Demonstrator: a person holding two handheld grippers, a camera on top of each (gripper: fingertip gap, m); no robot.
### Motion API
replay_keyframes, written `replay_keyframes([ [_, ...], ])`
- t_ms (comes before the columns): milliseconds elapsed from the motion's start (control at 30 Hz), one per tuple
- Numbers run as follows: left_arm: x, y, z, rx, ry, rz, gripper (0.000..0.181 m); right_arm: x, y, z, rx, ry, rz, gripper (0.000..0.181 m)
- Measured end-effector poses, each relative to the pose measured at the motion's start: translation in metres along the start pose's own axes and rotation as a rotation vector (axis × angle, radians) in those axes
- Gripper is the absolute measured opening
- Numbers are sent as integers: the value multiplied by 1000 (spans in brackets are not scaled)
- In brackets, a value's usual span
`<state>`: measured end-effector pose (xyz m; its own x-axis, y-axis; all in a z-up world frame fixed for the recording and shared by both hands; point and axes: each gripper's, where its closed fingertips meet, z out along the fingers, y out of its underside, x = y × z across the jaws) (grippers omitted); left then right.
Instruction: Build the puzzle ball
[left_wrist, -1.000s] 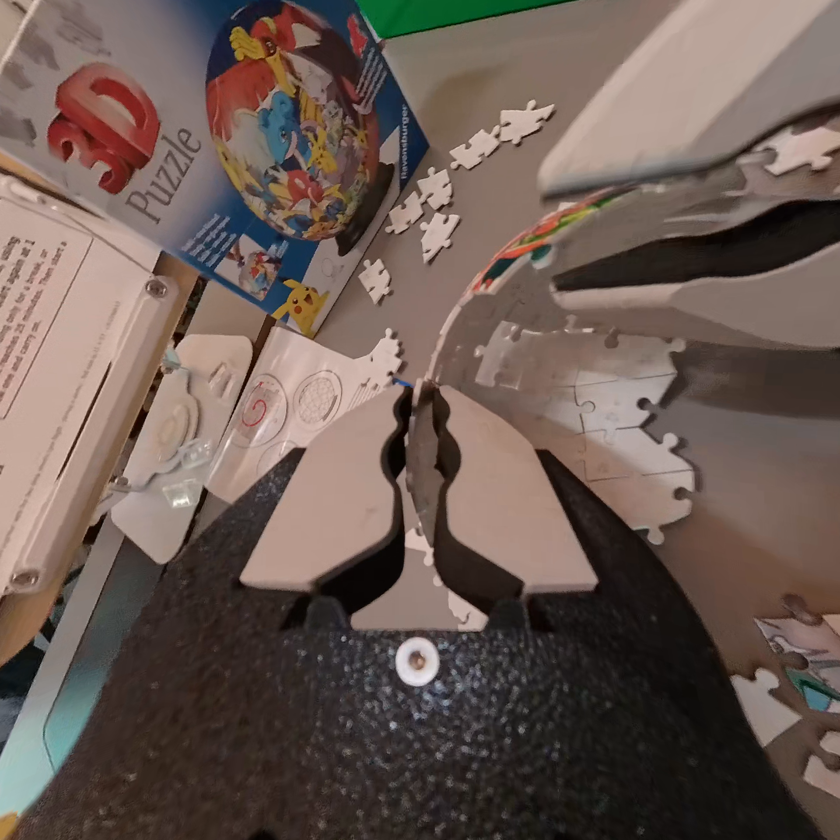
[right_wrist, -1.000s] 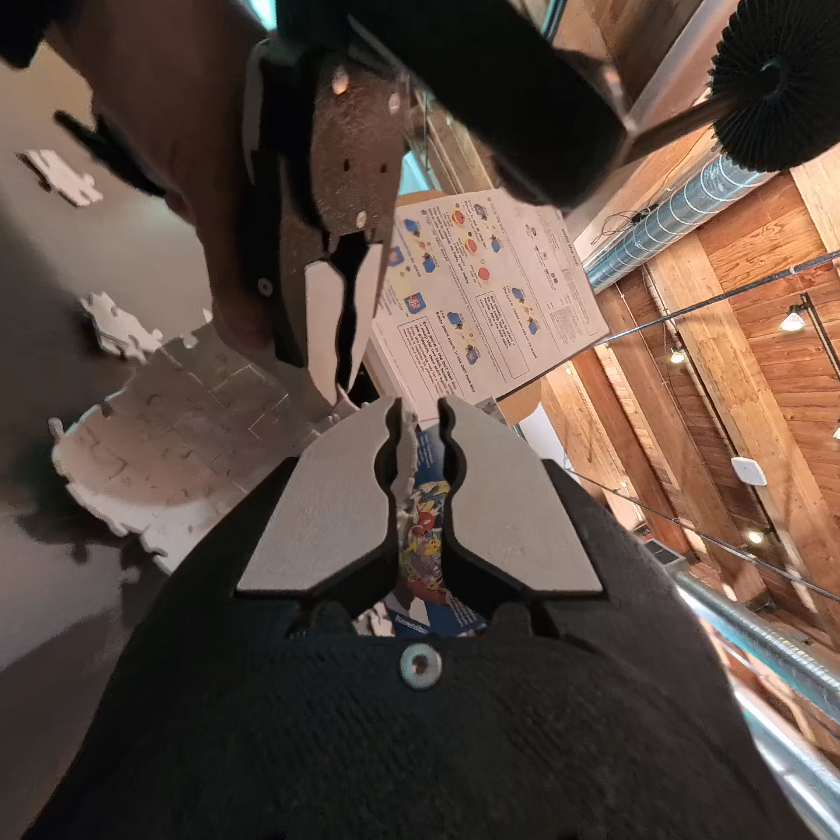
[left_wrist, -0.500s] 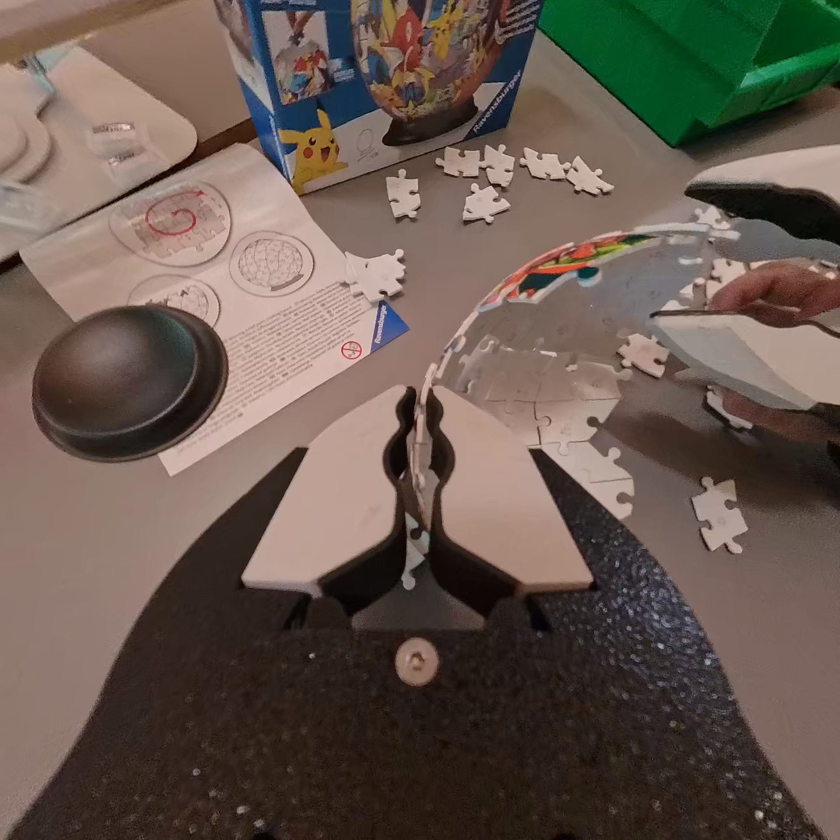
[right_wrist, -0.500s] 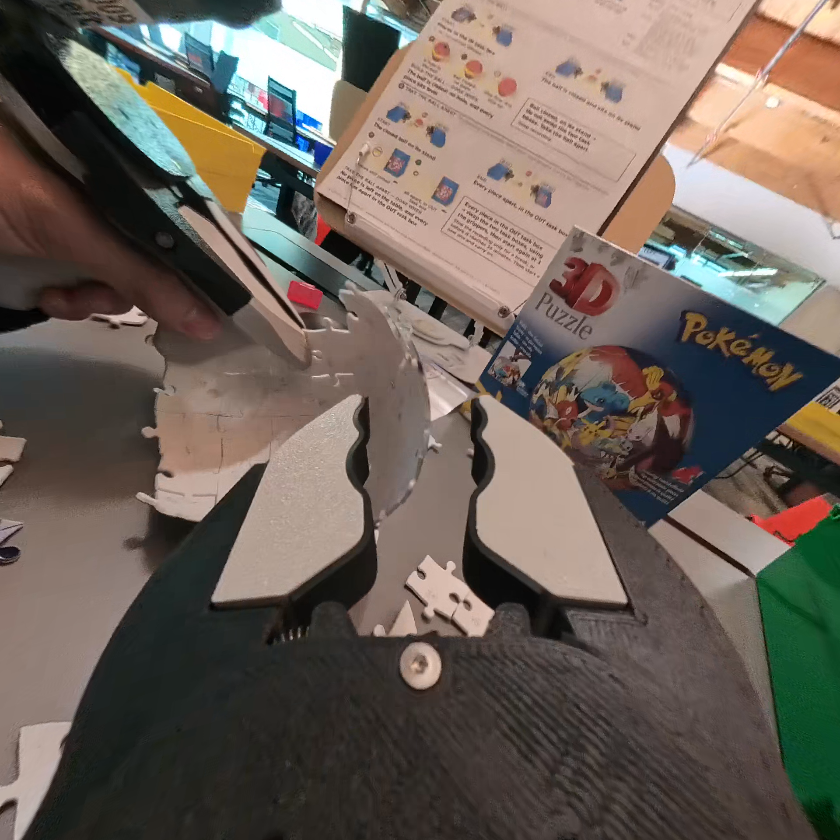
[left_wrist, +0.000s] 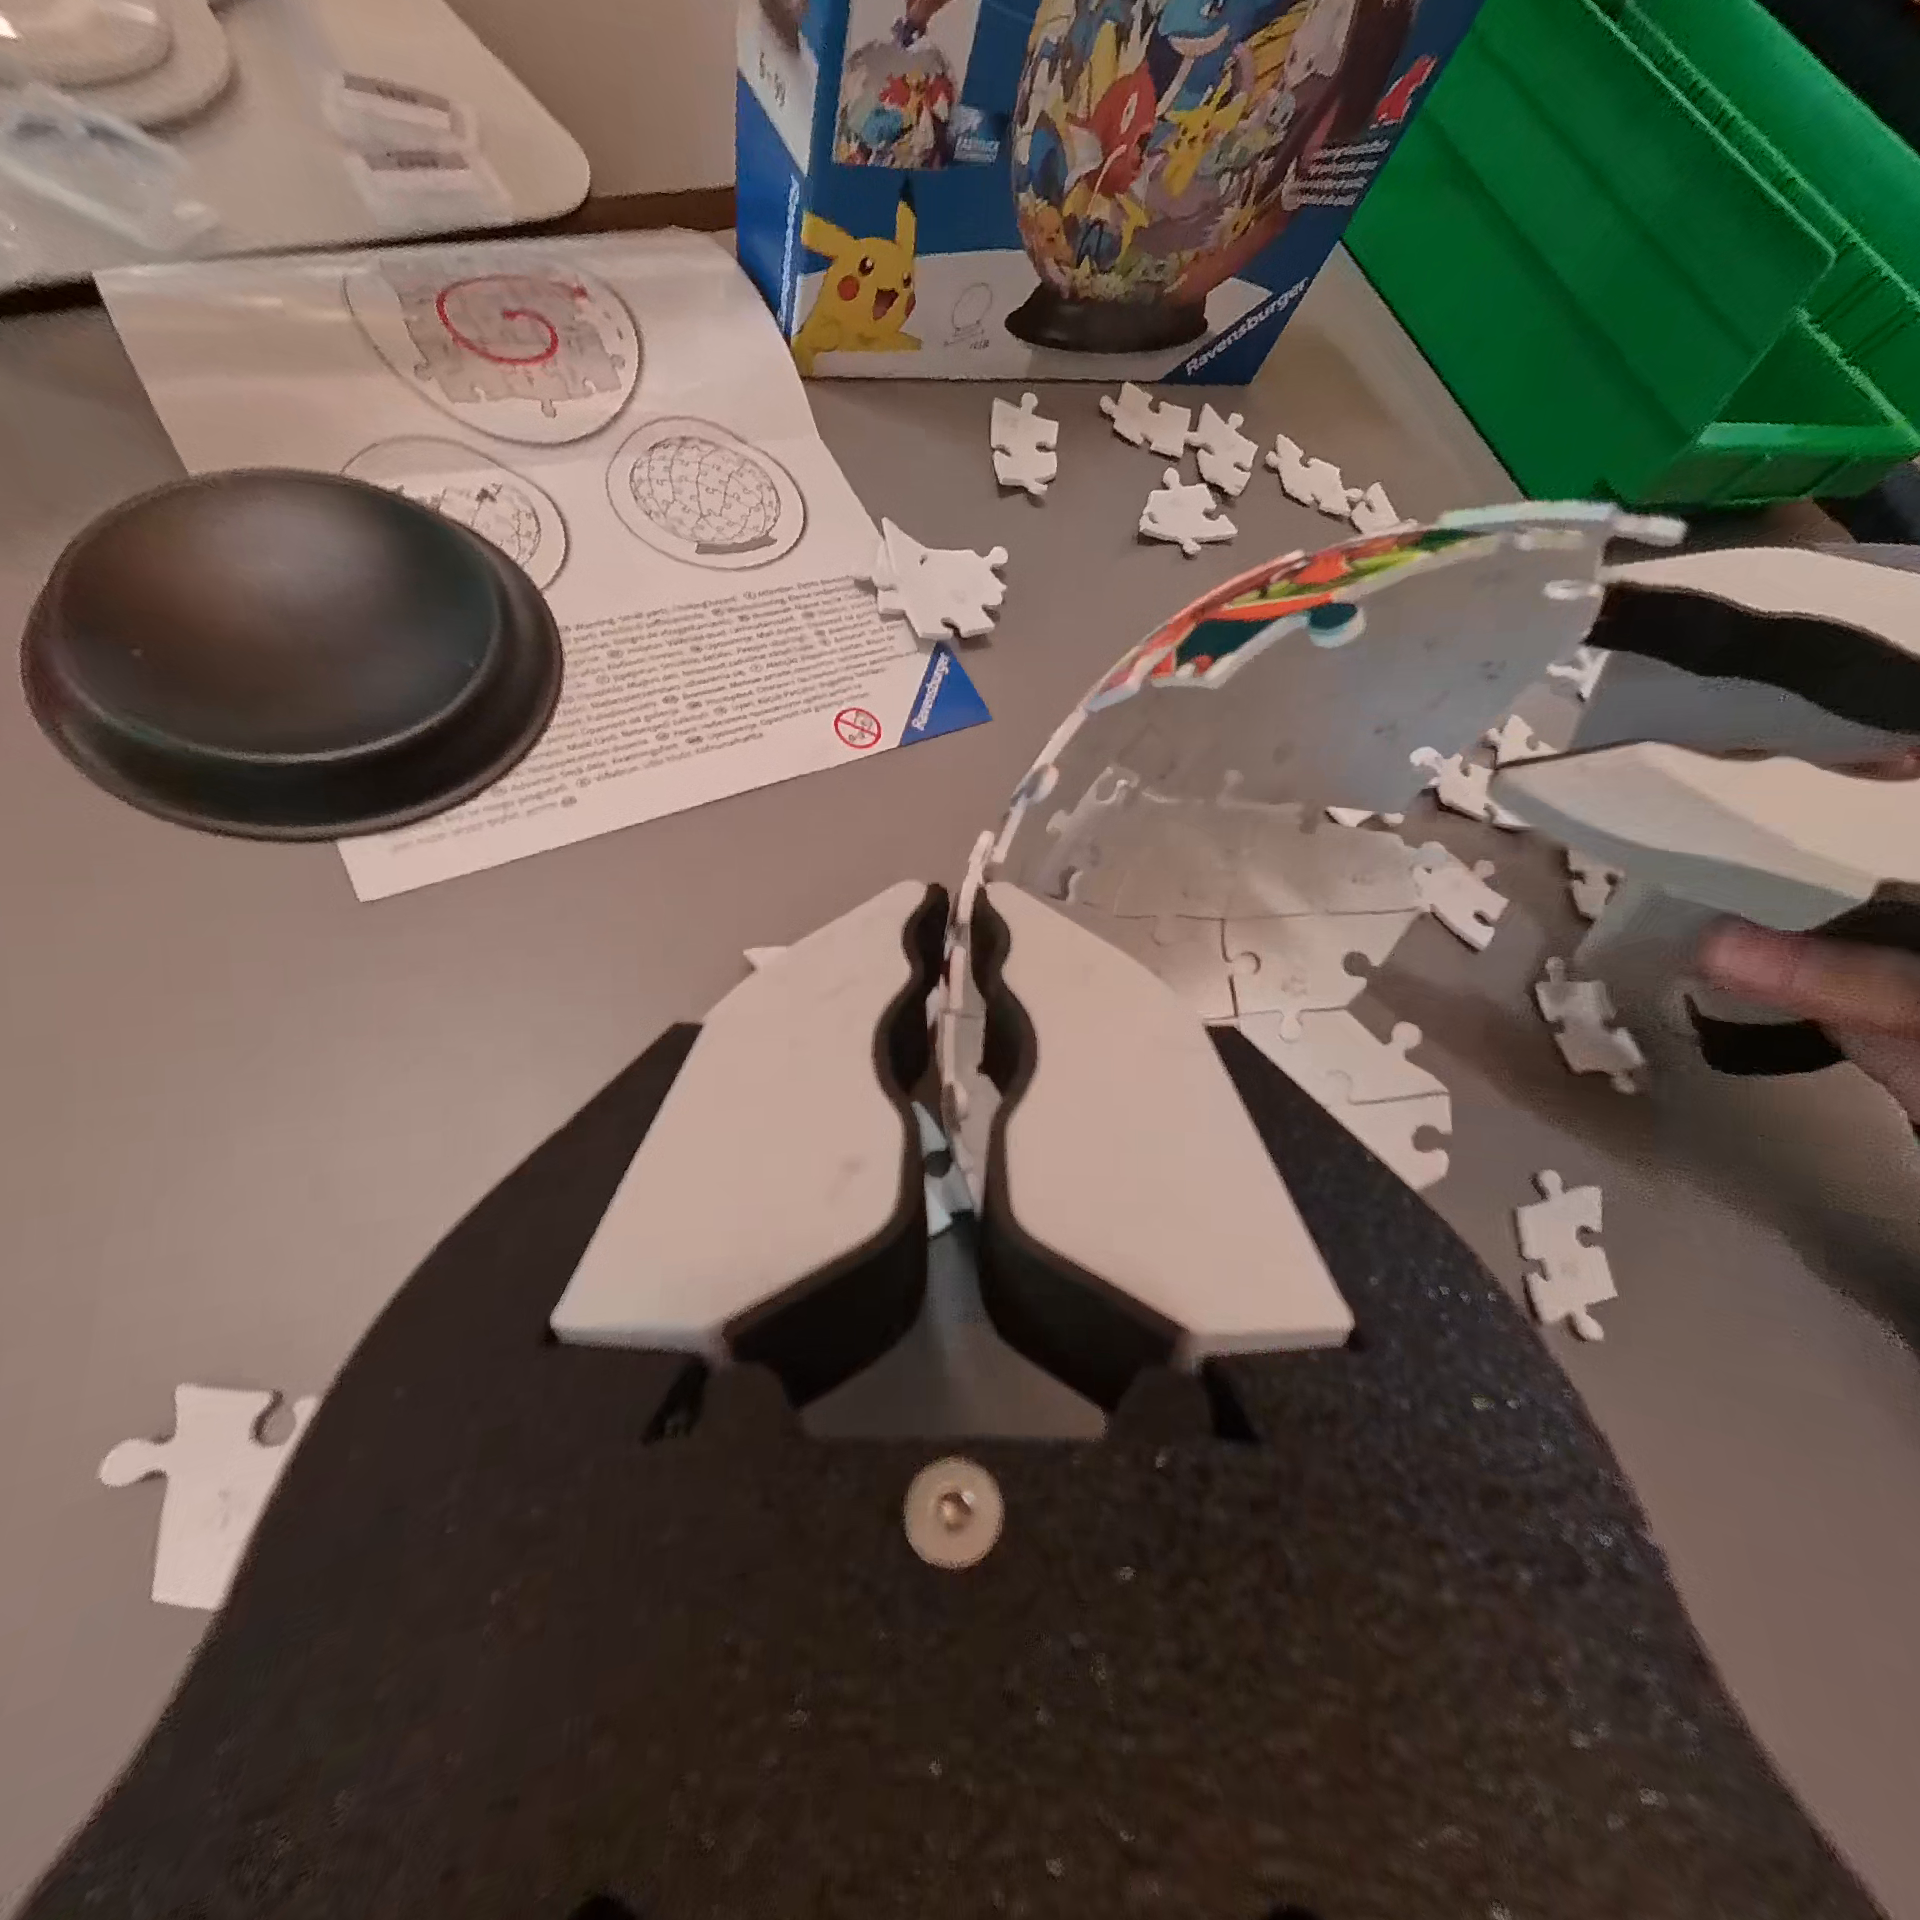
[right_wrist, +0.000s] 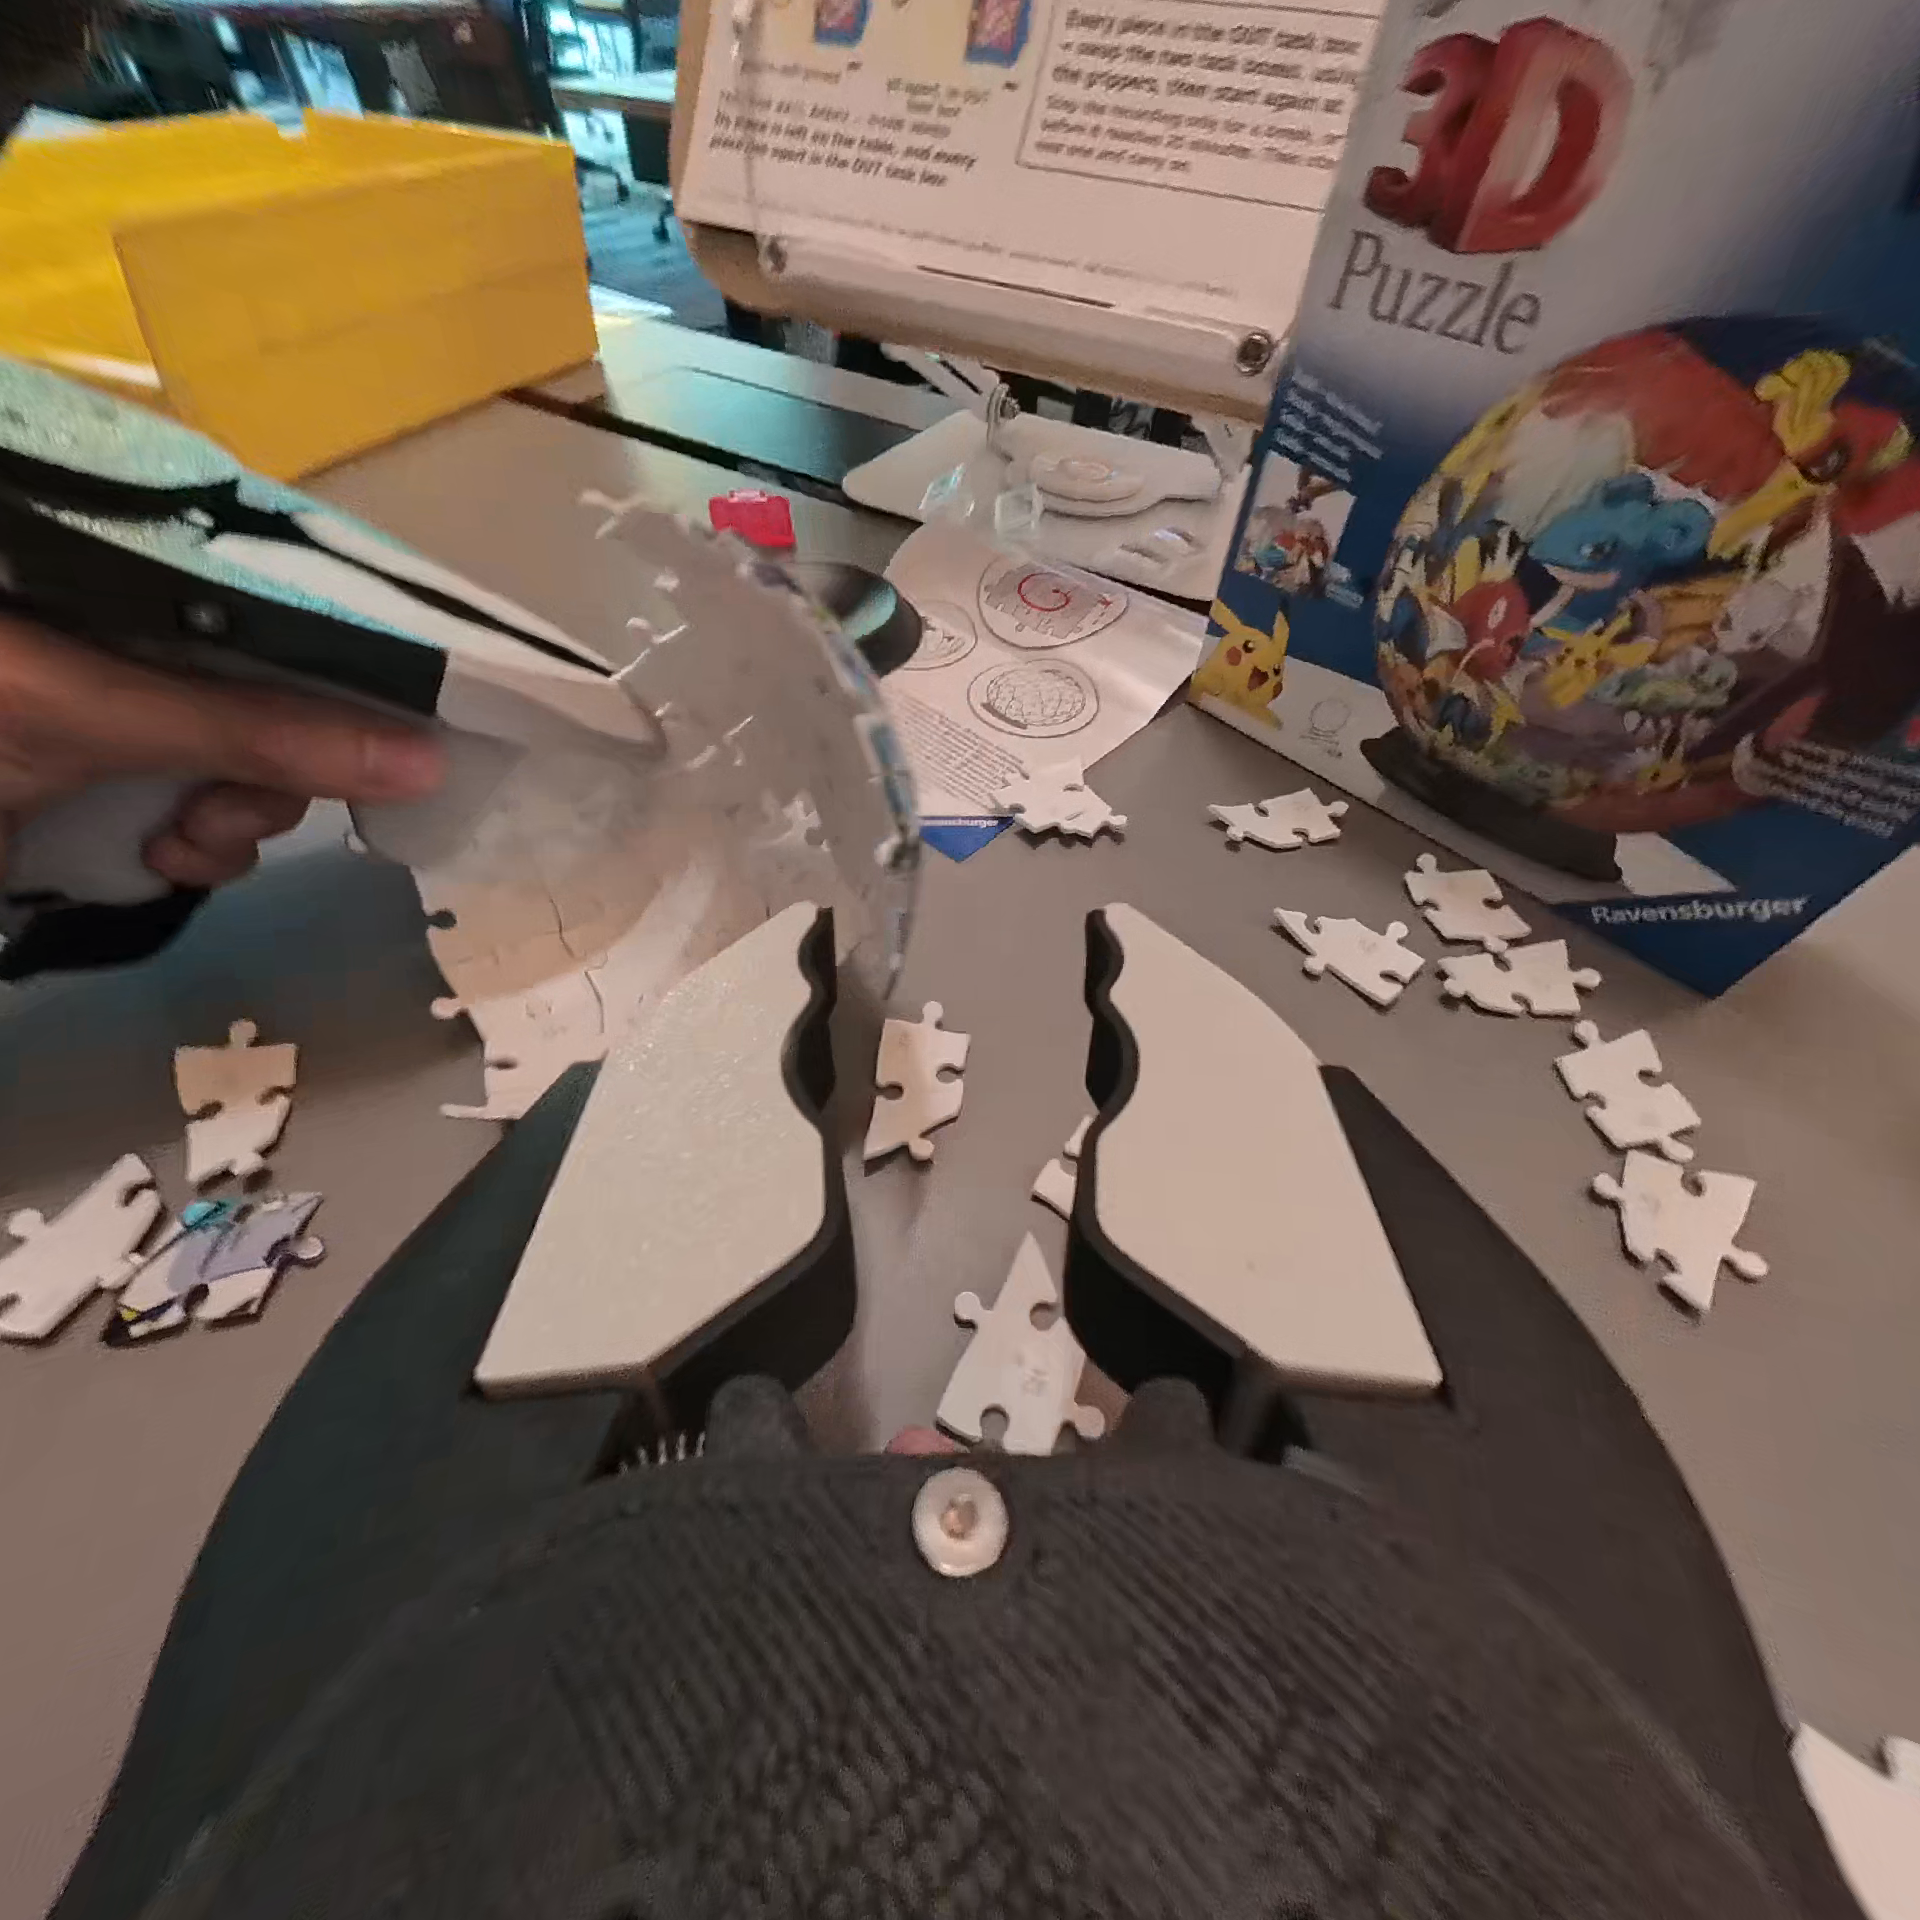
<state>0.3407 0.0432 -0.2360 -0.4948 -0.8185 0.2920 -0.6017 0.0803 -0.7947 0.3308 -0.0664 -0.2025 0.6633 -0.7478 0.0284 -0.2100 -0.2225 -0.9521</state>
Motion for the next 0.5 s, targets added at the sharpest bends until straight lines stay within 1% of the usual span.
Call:
replay_keyframes([
  [67,0,3,-1,-42,21,-45,4,5,-2,-4,1,-19,31,48],
  [167,1,7,0,-116,42,-70,4,10,-3,-8,-11,-9,-5,47],
  [233,3,10,0,-171,42,-95,4,9,-3,-7,-15,-7,-19,45],
  [300,8,12,0,-218,63,-124,5,2,-3,-3,-9,-47,-6,42],
  [400,15,19,-1,-305,93,-100,5,-5,2,3,-43,-92,-33,41],
  [500,11,28,1,-410,76,-56,11,-5,4,10,-79,-111,-69,37],
])
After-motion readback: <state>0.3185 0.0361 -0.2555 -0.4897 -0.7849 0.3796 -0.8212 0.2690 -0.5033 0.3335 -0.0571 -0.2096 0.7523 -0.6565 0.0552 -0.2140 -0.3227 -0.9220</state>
